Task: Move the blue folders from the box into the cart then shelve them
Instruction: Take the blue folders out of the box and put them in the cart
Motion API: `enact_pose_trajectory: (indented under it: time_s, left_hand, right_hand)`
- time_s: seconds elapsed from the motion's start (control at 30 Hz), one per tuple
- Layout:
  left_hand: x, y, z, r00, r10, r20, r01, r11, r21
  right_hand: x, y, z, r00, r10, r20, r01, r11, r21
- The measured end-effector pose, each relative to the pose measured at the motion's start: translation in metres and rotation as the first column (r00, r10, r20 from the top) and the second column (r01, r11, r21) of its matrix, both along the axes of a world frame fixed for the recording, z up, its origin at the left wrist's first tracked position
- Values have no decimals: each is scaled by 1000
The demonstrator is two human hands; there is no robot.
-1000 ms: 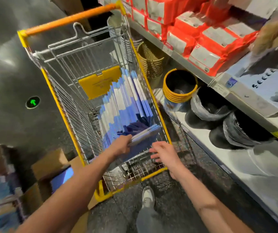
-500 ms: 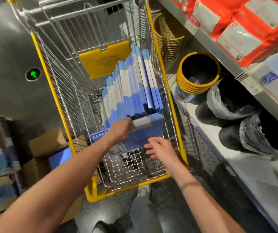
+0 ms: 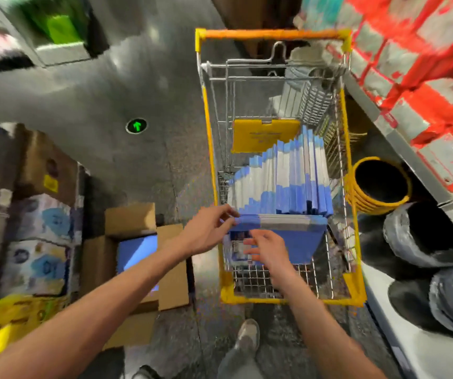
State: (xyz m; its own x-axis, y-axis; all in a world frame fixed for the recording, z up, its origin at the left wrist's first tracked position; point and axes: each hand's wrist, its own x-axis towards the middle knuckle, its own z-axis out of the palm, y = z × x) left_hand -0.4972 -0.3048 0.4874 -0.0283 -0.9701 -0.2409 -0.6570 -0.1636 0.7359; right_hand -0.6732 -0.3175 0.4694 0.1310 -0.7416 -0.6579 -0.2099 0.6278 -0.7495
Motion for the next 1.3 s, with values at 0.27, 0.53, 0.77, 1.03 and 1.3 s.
enact_pose_trajectory:
  time_s: [0.27,0.53,0.77,1.03,1.3]
  left_hand:
    - [140,174,10,950,265,-167,-264,964,28]
    - [229,306,-24,870,466,-163,-433,879,199]
    - [270,334,-70,755,631,-175,-554,758,345]
    - [307,296,-117,690,714,-120,-602,658,452]
    - [331,265,-195,742,670,-19,-554,629,546]
  right_hand:
    - [142,116,40,985,168,-43,-171,980,-96]
    - [266,231,35,872,460,-165,-473,880,-45]
    - [293,268,4,818,525,-235,-523,849,80]
    - [344,219,-85,727,626,-282,-612,777,147]
    - [372,179,-198,782,561,-272,-515,827,226]
